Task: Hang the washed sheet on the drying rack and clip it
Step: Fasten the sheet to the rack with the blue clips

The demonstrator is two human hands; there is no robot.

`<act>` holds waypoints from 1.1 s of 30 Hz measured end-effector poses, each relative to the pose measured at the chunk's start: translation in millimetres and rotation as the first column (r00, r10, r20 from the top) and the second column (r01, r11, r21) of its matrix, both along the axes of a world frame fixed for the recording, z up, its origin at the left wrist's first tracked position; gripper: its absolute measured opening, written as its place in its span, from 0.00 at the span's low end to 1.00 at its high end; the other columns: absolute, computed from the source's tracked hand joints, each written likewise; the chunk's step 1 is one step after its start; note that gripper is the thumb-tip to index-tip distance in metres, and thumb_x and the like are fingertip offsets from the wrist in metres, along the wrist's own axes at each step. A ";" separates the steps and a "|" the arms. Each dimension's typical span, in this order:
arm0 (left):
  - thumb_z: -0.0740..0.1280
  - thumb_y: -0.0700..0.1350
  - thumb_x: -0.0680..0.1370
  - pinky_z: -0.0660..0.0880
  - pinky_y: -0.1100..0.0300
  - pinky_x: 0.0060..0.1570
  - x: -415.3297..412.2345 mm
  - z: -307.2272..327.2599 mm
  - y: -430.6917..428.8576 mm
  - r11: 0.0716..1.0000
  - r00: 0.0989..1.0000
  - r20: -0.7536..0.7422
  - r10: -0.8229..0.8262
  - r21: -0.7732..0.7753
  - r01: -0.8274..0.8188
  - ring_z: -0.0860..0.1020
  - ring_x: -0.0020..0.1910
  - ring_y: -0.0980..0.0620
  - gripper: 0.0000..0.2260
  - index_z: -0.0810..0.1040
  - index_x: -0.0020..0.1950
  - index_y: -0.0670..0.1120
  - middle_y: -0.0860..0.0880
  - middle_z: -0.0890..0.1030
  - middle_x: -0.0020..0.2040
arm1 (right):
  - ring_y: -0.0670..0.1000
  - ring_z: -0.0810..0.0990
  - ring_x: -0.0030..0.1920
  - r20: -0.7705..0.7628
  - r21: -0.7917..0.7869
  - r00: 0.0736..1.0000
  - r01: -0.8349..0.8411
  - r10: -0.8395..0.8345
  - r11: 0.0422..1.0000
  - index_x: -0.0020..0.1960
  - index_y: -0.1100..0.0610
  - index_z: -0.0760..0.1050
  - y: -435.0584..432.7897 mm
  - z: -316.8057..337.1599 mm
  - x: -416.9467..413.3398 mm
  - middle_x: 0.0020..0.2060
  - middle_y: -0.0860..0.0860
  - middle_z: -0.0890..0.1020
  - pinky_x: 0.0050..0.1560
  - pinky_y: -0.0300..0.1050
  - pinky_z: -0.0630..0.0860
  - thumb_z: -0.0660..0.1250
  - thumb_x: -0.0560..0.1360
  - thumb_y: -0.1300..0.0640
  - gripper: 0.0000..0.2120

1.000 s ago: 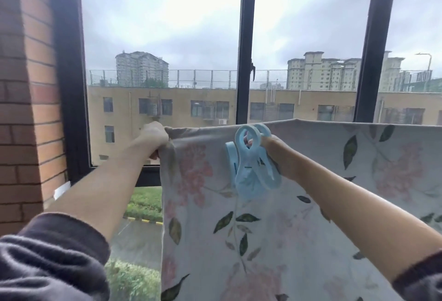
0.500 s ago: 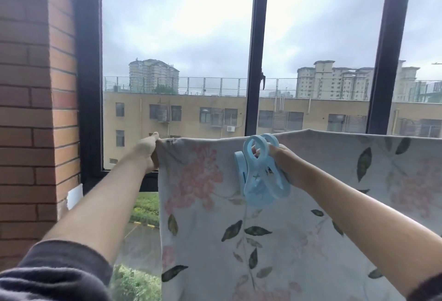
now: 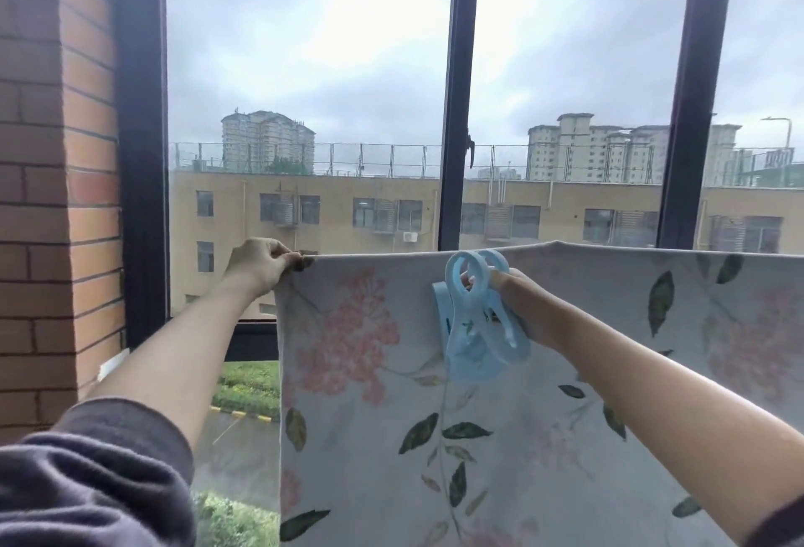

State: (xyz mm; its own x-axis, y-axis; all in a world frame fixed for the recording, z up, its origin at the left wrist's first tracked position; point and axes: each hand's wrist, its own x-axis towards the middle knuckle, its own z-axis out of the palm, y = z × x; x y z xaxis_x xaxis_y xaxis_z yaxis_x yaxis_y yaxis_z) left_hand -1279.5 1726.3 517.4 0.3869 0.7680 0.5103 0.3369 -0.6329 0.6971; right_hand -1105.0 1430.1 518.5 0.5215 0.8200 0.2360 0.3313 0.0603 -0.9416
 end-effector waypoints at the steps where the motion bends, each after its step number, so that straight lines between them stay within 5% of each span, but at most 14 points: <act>1: 0.67 0.49 0.78 0.69 0.58 0.46 4.3 -3.7 4.1 0.999 1.000 -0.026 0.015 0.035 -0.014 0.75 0.49 0.47 0.08 0.80 0.48 0.45 0.46 0.81 0.48 | 0.53 0.78 0.31 -0.003 -0.004 1.000 0.005 -0.005 1.000 0.43 0.57 0.77 -3.4 -0.2 3.2 0.32 0.55 0.80 0.37 0.47 0.77 0.62 0.78 0.55 0.09; 7: 0.59 0.45 0.82 0.67 0.54 0.46 47.8 -5.6 6.9 0.996 0.985 0.155 0.082 0.029 -0.087 0.75 0.53 0.39 0.10 0.74 0.52 0.39 0.37 0.78 0.52 | 0.50 0.77 0.31 0.014 -0.017 1.000 0.008 -0.008 1.000 0.44 0.57 0.76 -18.0 3.6 21.4 0.33 0.53 0.79 0.35 0.44 0.76 0.62 0.79 0.57 0.07; 12: 0.59 0.45 0.80 0.73 0.50 0.56 102.0 -39.8 1.8 0.994 0.969 -0.227 0.098 -0.027 -0.107 0.75 0.58 0.39 0.11 0.71 0.58 0.39 0.38 0.77 0.59 | 0.48 0.76 0.29 0.034 -0.056 0.997 0.069 -0.068 0.996 0.42 0.57 0.75 -41.4 2.7 41.6 0.30 0.51 0.78 0.33 0.41 0.74 0.61 0.79 0.56 0.08; 14: 0.59 0.49 0.81 0.71 0.53 0.53 126.1 -48.3 -21.1 1.000 0.970 -0.242 -0.027 -0.022 0.022 0.75 0.55 0.41 0.15 0.71 0.60 0.40 0.40 0.77 0.59 | 0.47 0.76 0.29 0.063 -0.111 0.995 0.087 -0.080 0.990 0.41 0.56 0.75 -56.0 1.3 53.1 0.30 0.50 0.78 0.33 0.41 0.74 0.62 0.78 0.55 0.09; 16: 0.58 0.59 0.80 0.69 0.55 0.49 150.8 -52.0 -57.2 0.949 0.928 -0.196 -0.316 -0.054 0.312 0.74 0.51 0.48 0.20 0.71 0.61 0.44 0.46 0.77 0.55 | 0.47 0.76 0.29 0.049 -0.134 0.995 0.088 -0.082 0.987 0.40 0.56 0.75 -70.8 -0.3 64.7 0.31 0.51 0.78 0.33 0.42 0.74 0.64 0.75 0.54 0.08; 18: 0.60 0.70 0.72 0.71 0.54 0.46 164.4 -53.8 -99.7 0.731 0.715 -0.154 -0.682 -0.114 0.672 0.74 0.46 0.53 0.28 0.72 0.58 0.48 0.51 0.76 0.49 | 0.46 0.76 0.27 0.031 -0.135 0.992 0.124 -0.121 0.983 0.39 0.56 0.74 -82.2 -1.0 73.8 0.29 0.50 0.78 0.32 0.41 0.73 0.63 0.76 0.55 0.08; 19: 0.65 0.68 0.70 0.73 0.54 0.44 170.5 -57.4 -117.0 0.627 0.608 -0.161 -0.778 -0.120 0.770 0.75 0.44 0.55 0.27 0.73 0.57 0.48 0.52 0.77 0.47 | 0.46 0.75 0.26 0.029 -0.139 0.988 0.152 -0.149 0.979 0.39 0.56 0.74 -88.1 -1.7 78.7 0.28 0.50 0.77 0.31 0.40 0.73 0.62 0.78 0.56 0.09; 21: 0.71 0.54 0.71 0.77 0.57 0.46 179.0 -58.5 -127.1 0.549 0.530 -0.161 -0.833 -0.112 0.829 0.78 0.43 0.59 0.14 0.78 0.53 0.50 0.54 0.81 0.45 | 0.45 0.74 0.26 0.043 -0.146 0.984 0.175 -0.171 0.974 0.40 0.56 0.73 -97.7 -1.8 85.2 0.29 0.50 0.76 0.31 0.40 0.73 0.60 0.79 0.56 0.10; 23: 0.73 0.45 0.73 0.77 0.59 0.45 178.4 -43.8 -117.7 0.574 0.551 -0.215 -0.806 -0.061 0.816 0.78 0.40 0.62 0.04 0.82 0.46 0.49 0.57 0.82 0.40 | 0.46 0.74 0.26 0.050 -0.153 0.986 0.164 -0.158 0.974 0.38 0.55 0.73 -108.7 -1.2 94.2 0.29 0.50 0.76 0.32 0.40 0.73 0.61 0.79 0.56 0.10; 26: 0.68 0.38 0.76 0.73 0.59 0.43 168.1 -3.2 -84.4 0.621 0.591 -0.266 -0.762 -0.043 0.782 0.75 0.39 0.53 0.05 0.81 0.44 0.36 0.48 0.79 0.38 | 0.47 0.73 0.27 0.059 -0.160 0.990 0.137 -0.129 0.978 0.38 0.55 0.73 -124.7 2.3 110.0 0.29 0.51 0.75 0.32 0.40 0.73 0.63 0.77 0.56 0.09; 30: 0.66 0.31 0.73 0.74 0.61 0.43 183.5 10.1 -78.5 0.806 0.819 -0.224 -0.528 0.170 0.567 0.78 0.40 0.49 0.08 0.80 0.40 0.42 0.47 0.81 0.39 | 0.45 0.73 0.26 0.046 -0.130 0.992 0.126 -0.121 0.983 0.43 0.59 0.72 -132.6 7.9 129.2 0.28 0.50 0.75 0.29 0.38 0.73 0.61 0.79 0.58 0.07; 31: 0.66 0.34 0.73 0.73 0.62 0.40 190.2 -1.4 -85.5 0.830 0.832 -0.305 -0.463 0.181 0.528 0.77 0.40 0.50 0.06 0.79 0.39 0.44 0.49 0.81 0.38 | 0.45 0.73 0.25 0.044 -0.124 0.993 0.114 -0.109 0.986 0.43 0.59 0.72 -132.4 8.1 132.3 0.27 0.50 0.76 0.29 0.38 0.73 0.61 0.78 0.58 0.07; 33: 0.66 0.39 0.73 0.67 0.66 0.33 203.5 -39.8 -98.0 0.855 0.722 -0.542 -0.431 0.010 0.518 0.72 0.36 0.55 0.03 0.76 0.39 0.43 0.52 0.77 0.36 | 0.45 0.73 0.25 0.044 -0.126 0.997 0.071 -0.066 0.989 0.42 0.59 0.72 -133.7 4.9 138.7 0.27 0.49 0.76 0.29 0.38 0.73 0.64 0.76 0.58 0.06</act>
State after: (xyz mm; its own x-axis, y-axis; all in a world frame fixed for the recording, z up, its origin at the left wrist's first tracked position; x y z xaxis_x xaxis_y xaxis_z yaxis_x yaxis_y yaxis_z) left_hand -1076.0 1628.3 477.6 0.9115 0.3429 0.2270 0.2350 -0.8873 0.3968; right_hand -966.3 1296.3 523.3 0.5700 0.8072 0.1534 0.3674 -0.0834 -0.9263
